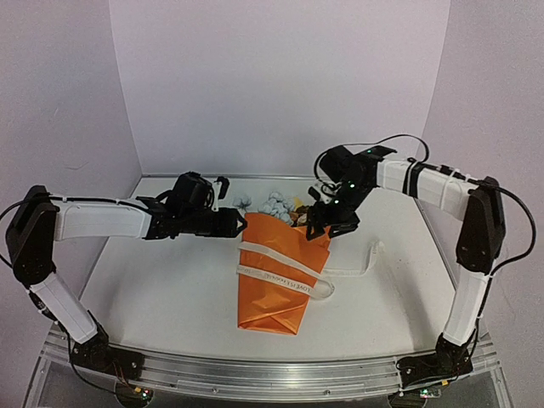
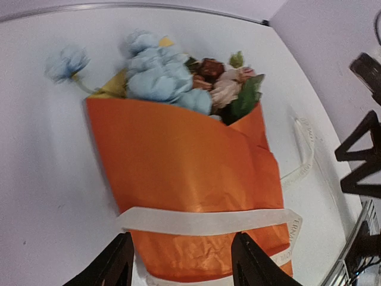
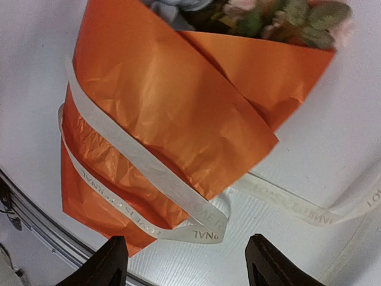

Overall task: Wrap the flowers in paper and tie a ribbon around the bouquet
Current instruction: Adjust the left side of the ribbon on the folded bouquet.

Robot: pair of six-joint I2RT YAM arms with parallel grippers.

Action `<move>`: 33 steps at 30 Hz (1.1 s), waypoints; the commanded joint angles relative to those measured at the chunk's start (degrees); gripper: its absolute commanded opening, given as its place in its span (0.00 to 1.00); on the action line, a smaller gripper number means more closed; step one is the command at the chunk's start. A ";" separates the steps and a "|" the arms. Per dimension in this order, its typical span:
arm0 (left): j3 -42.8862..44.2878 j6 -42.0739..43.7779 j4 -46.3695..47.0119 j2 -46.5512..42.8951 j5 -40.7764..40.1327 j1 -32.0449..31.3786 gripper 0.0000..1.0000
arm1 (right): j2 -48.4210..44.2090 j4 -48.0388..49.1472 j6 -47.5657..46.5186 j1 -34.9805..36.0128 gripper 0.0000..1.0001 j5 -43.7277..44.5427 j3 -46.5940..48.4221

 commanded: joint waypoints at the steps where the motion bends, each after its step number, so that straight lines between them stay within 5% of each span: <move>1: -5.25 -8.72 -1.11 -5.54 -1.19 2.42 0.58 | 8.76 -0.88 -9.55 4.91 0.71 5.61 8.13; 12: -7.77 -9.16 -3.77 -10.03 -0.57 3.94 0.59 | 20.15 -1.09 -7.54 8.39 0.75 9.32 15.27; 33: -6.62 -9.24 -3.45 -7.16 1.06 4.12 0.58 | 18.67 0.78 -0.43 11.29 0.63 8.27 9.14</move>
